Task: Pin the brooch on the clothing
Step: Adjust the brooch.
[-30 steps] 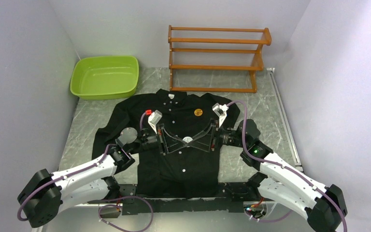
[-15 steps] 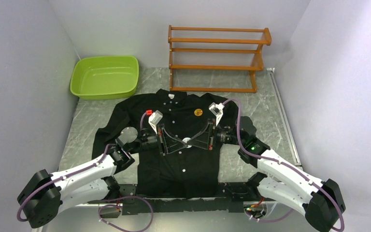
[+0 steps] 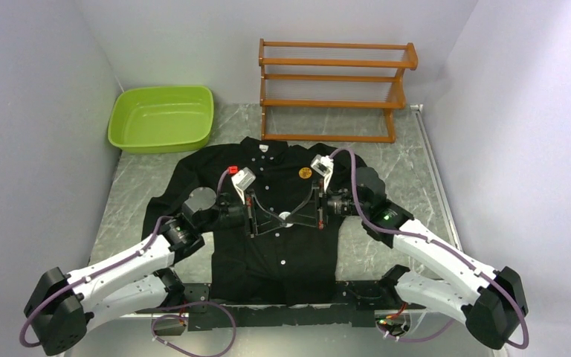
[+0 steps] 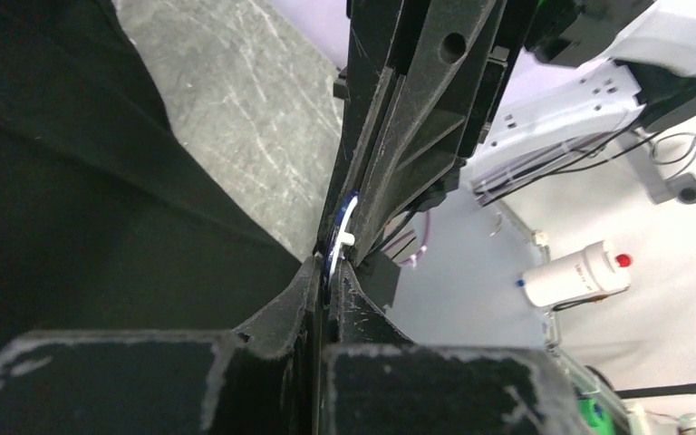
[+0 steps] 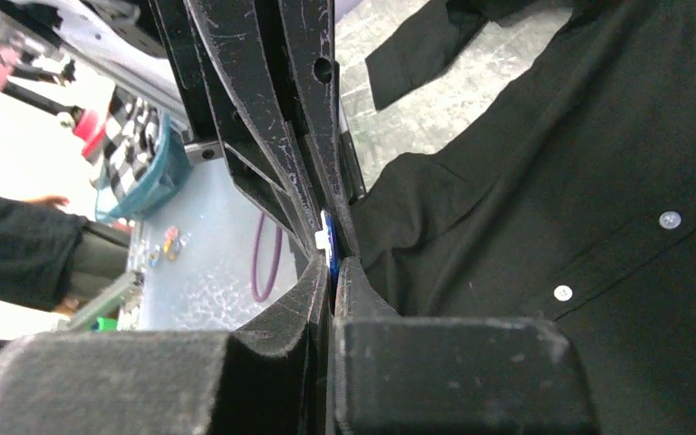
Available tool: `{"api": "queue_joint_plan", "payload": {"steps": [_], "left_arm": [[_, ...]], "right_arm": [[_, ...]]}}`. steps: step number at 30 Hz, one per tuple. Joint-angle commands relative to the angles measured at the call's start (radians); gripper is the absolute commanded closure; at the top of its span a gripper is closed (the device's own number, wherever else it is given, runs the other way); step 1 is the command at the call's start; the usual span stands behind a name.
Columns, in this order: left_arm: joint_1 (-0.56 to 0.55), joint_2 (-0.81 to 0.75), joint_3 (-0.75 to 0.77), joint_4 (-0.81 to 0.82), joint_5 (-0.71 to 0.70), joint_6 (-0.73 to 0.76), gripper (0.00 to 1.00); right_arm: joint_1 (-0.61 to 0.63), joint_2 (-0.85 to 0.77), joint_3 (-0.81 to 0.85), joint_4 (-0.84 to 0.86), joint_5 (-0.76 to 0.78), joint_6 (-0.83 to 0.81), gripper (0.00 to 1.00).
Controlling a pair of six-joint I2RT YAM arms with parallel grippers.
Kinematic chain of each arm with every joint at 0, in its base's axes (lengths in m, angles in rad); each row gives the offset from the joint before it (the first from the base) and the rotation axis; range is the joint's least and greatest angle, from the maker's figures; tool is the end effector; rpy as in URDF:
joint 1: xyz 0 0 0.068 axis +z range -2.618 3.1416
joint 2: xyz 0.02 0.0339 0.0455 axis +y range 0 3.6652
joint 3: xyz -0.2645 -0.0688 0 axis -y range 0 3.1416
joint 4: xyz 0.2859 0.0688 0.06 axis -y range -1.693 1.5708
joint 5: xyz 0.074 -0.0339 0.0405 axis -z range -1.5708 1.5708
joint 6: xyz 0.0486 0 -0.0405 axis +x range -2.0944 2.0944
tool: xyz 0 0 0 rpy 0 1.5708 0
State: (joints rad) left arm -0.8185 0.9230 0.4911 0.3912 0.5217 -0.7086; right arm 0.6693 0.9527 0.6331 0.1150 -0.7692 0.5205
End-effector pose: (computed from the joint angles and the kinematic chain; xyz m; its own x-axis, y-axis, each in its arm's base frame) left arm 0.1608 -0.2073 0.2545 -0.6545 -0.1264 -0.7454 0.7209 0.1931 -0.6656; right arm 0.1858 0.1901 0.2741 -0.6256 -0.0393 -0.7792 -0.7709 0.1849 0.6095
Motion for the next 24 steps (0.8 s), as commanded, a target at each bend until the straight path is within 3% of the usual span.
{"api": "queue_joint_plan", "payload": {"steps": [1, 8, 13, 16, 19, 24], "left_arm": [[-0.014, -0.074, 0.141, -0.113, 0.043, 0.113, 0.98], [-0.014, -0.050, 0.228, -0.203, 0.087, 0.162, 0.97], [-0.014, -0.022, 0.211, -0.173, 0.099, 0.152, 0.97], [-0.014, -0.033, 0.185, -0.175, 0.084, 0.154, 0.97], [-0.013, -0.048, 0.163, -0.184, 0.067, 0.156, 0.97], [-0.013, -0.076, 0.135, -0.165, 0.039, 0.140, 0.98]], "right_arm": [[0.006, 0.054, 0.065, -0.228, 0.032, -0.217, 1.00], [0.007, 0.131, 0.136, -0.318, -0.118, -0.362, 0.97], [0.007, 0.062, 0.120, -0.294, -0.100, -0.351, 0.34], [0.006, -0.049, 0.073, -0.217, -0.049, -0.293, 0.13], [-0.007, -0.143, 0.025, -0.113, 0.001, -0.191, 0.07], [-0.028, -0.209, -0.104, 0.197, 0.056, 0.114, 0.07]]}}
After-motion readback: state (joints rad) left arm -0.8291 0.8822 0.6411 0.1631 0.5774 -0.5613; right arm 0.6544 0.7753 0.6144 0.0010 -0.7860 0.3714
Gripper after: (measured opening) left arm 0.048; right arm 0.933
